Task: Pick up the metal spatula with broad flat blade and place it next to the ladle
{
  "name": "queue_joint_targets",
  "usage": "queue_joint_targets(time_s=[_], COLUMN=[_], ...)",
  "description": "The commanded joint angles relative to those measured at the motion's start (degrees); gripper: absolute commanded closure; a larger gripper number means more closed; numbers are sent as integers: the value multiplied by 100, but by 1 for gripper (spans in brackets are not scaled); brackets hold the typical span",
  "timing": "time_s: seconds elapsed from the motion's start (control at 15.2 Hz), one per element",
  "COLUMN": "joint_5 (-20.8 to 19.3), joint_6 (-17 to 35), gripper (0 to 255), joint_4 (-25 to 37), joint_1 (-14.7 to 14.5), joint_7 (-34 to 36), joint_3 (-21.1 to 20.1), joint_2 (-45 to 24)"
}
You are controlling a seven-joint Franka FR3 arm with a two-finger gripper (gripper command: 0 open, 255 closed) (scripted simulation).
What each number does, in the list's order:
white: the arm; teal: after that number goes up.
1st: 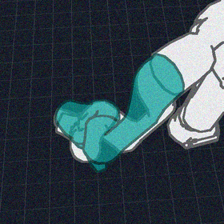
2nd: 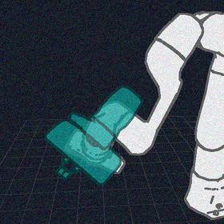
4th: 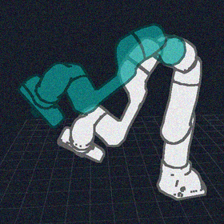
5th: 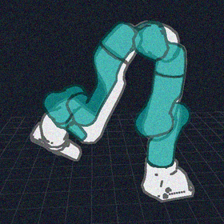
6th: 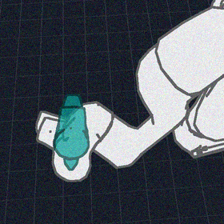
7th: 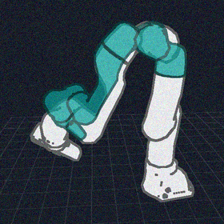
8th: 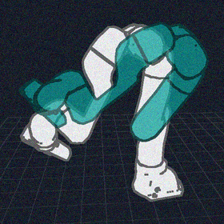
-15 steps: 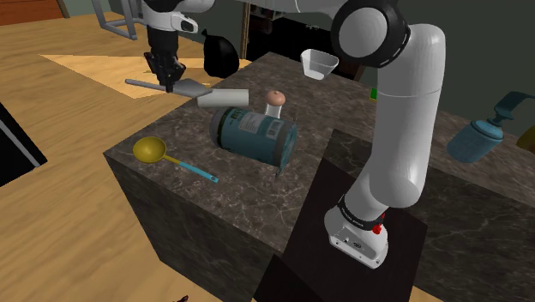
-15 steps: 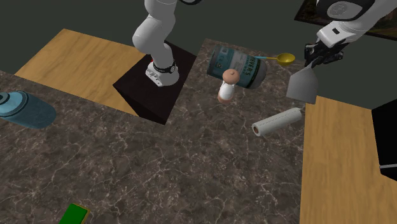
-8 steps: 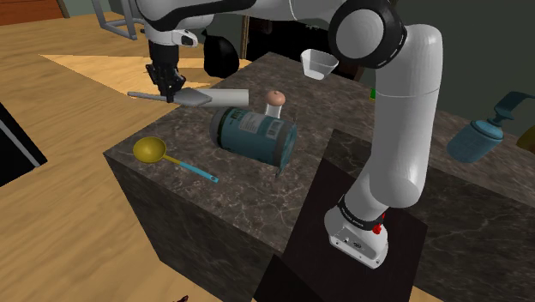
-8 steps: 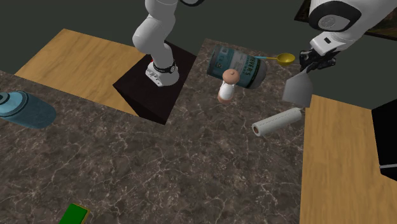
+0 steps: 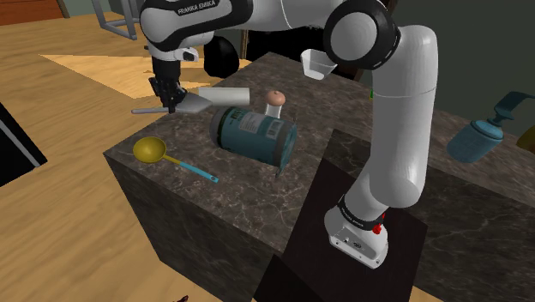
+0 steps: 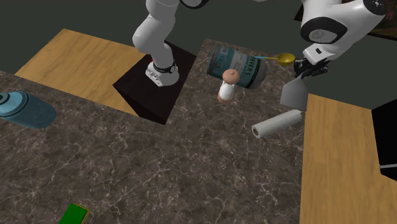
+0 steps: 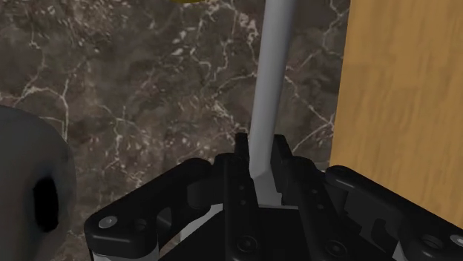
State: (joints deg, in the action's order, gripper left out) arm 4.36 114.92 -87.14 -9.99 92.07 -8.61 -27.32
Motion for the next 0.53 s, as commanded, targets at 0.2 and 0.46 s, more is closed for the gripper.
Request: queue_joint_targets(time_s=[0.2,0.46], joint_5=[-5,-9], joint_6=[318,572], gripper=[255,255], joint_4=[-194,-328], joint_1=[-6,-10], joint_7=[-24,-47], joint_3=[7,12], joint_2=[-125,-246])
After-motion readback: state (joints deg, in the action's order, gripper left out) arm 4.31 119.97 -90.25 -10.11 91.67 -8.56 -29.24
